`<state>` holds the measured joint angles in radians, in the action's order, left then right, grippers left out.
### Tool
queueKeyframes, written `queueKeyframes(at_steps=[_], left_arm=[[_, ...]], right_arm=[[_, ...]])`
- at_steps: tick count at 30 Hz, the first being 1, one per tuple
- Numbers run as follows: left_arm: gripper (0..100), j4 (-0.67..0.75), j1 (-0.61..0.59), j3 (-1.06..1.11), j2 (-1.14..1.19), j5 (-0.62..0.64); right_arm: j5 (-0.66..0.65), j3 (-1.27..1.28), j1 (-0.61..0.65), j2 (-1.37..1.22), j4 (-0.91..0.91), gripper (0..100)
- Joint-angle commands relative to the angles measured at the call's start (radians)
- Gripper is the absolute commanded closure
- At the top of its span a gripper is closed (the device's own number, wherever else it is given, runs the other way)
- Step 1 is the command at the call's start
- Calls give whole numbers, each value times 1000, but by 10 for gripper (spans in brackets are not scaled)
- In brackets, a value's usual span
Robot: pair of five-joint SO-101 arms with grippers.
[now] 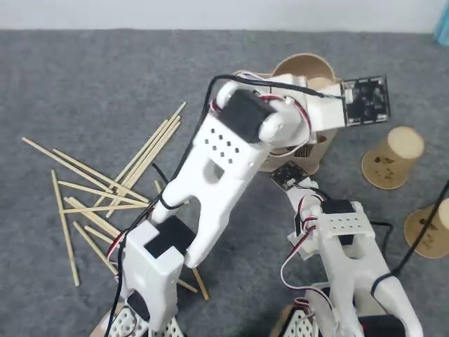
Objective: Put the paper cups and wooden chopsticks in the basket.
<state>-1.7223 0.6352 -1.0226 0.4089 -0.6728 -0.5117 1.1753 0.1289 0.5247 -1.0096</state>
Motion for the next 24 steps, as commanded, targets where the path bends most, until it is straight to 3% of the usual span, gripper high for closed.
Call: queueKeyframes(at_steps=[1,9,18,21,24], left_arm=[[848,-17,-41,-122,-17,21],[848,-23,-118,-456,-17,273],[849,-34,-184,-624,-14,842],[867,-35,-189,-621,-5,853],[987,-35,-173,-621,-5,816]], right_arm=[[0,-12,-10,50,8,979],[0,-12,-12,50,5,979],[8,-12,-12,50,1,979],[8,-12,-13,50,-1,979],[8,-12,-13,50,-1,979]])
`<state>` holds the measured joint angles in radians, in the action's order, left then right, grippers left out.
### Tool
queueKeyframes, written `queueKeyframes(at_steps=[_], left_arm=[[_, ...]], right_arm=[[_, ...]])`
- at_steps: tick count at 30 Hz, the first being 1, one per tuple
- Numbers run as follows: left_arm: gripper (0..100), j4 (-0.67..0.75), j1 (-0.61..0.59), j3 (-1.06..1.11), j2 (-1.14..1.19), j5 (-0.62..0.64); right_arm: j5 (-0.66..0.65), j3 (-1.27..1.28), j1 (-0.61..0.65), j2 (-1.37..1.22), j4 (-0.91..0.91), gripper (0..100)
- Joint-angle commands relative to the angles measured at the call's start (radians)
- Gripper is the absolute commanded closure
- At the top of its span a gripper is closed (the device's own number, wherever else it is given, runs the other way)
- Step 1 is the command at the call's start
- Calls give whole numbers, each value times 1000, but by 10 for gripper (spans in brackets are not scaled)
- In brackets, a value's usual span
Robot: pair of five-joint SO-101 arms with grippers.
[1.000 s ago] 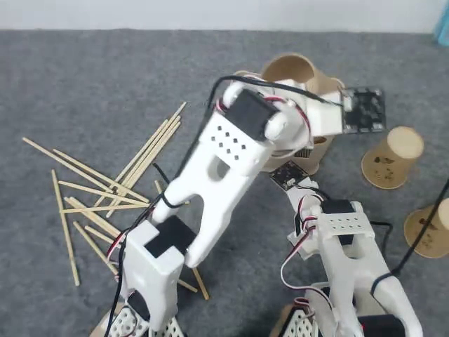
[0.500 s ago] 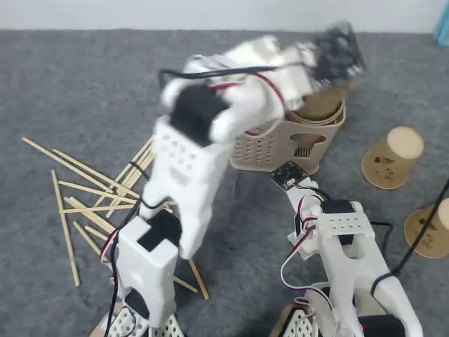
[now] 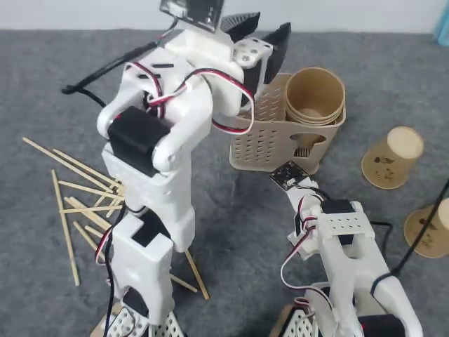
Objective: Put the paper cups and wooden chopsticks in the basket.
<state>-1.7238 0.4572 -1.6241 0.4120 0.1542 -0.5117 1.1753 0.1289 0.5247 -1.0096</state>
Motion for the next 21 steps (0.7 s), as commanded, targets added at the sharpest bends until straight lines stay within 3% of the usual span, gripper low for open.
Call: queueKeyframes(at_steps=[1,9,16,21], left_arm=[[995,-35,29,-19,-8,-23],[986,-44,167,-1,-40,-31],[986,-17,172,492,-287,-31],[986,192,167,774,-414,-31]], right_arm=[[8,-12,-13,50,-1,979],[8,-12,-13,50,-1,979],[2,-12,-12,50,7,979],[0,-12,-7,50,8,979]])
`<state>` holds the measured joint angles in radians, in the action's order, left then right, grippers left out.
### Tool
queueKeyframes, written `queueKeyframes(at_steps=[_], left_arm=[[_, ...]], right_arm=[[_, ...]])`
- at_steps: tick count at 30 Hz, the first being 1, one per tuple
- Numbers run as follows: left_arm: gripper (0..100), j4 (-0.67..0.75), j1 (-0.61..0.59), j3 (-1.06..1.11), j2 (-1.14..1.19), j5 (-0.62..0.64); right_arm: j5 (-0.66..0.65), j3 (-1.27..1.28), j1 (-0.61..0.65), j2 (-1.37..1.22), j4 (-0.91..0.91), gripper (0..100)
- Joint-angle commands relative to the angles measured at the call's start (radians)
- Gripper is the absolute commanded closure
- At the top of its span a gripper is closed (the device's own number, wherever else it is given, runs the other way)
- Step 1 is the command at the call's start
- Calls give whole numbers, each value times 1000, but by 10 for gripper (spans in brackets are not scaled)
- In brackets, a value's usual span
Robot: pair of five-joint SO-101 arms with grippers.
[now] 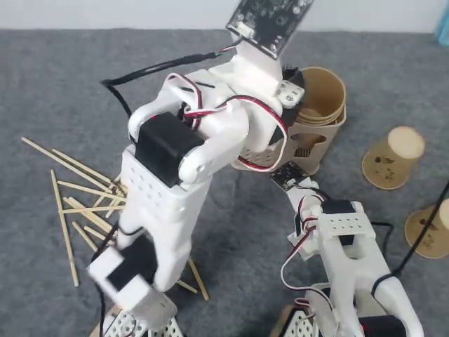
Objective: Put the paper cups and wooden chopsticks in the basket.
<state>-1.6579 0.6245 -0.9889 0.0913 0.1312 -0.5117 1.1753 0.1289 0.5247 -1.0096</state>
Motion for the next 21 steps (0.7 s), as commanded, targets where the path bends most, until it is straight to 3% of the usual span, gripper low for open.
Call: queueKeyframes(at_steps=[1,12,21], left_arm=[[986,178,0,197,-104,-12],[986,891,0,937,-127,-15],[986,968,0,1158,-126,-17]], right_arm=[[0,-12,-7,50,8,979],[0,-12,-13,50,7,979],[0,-18,-13,50,8,979]])
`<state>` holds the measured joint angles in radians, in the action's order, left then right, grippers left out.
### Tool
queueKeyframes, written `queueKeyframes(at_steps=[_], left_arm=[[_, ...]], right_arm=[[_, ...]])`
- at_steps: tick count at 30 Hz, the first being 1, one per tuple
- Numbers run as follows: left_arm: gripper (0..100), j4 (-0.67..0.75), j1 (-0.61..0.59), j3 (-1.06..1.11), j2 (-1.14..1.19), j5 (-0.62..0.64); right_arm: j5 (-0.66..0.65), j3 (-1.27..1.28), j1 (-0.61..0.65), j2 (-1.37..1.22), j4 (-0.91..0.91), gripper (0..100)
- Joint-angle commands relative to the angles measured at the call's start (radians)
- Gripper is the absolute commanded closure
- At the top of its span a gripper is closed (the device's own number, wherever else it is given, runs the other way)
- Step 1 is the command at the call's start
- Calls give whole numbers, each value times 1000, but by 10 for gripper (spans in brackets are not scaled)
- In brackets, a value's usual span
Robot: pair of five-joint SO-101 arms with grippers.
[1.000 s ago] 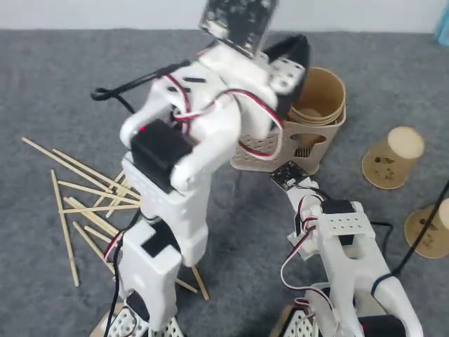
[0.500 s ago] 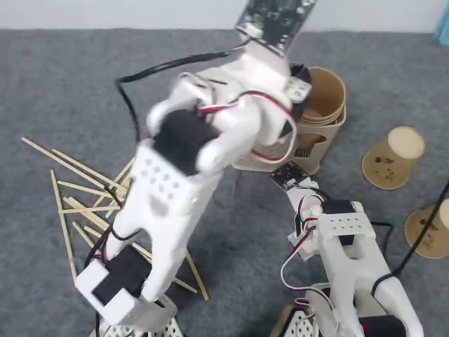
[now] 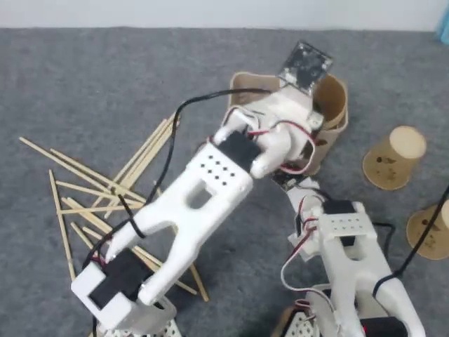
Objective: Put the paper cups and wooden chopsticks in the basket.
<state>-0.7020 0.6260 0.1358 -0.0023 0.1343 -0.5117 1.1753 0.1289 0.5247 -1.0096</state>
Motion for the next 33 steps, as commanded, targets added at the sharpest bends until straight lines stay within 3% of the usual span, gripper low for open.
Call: queueKeyframes(at_steps=[1,6,12,16,19,24,33], left_arm=[[986,12,-2,38,-32,-20],[985,15,-29,-42,-100,-74],[985,9,-146,-116,-391,-101],[985,-160,-327,-54,-597,-100],[985,-276,-508,67,-766,-101],[985,-281,-746,410,-1099,-95],[985,-183,-944,1084,-1580,-98]], right_arm=[[0,-18,-13,50,8,979],[0,-18,-13,50,8,979],[2,-18,-13,50,8,979],[3,-18,-13,50,8,979],[5,-18,-13,50,8,979],[9,-18,-13,50,4,979],[9,-46,-16,56,-58,979]])
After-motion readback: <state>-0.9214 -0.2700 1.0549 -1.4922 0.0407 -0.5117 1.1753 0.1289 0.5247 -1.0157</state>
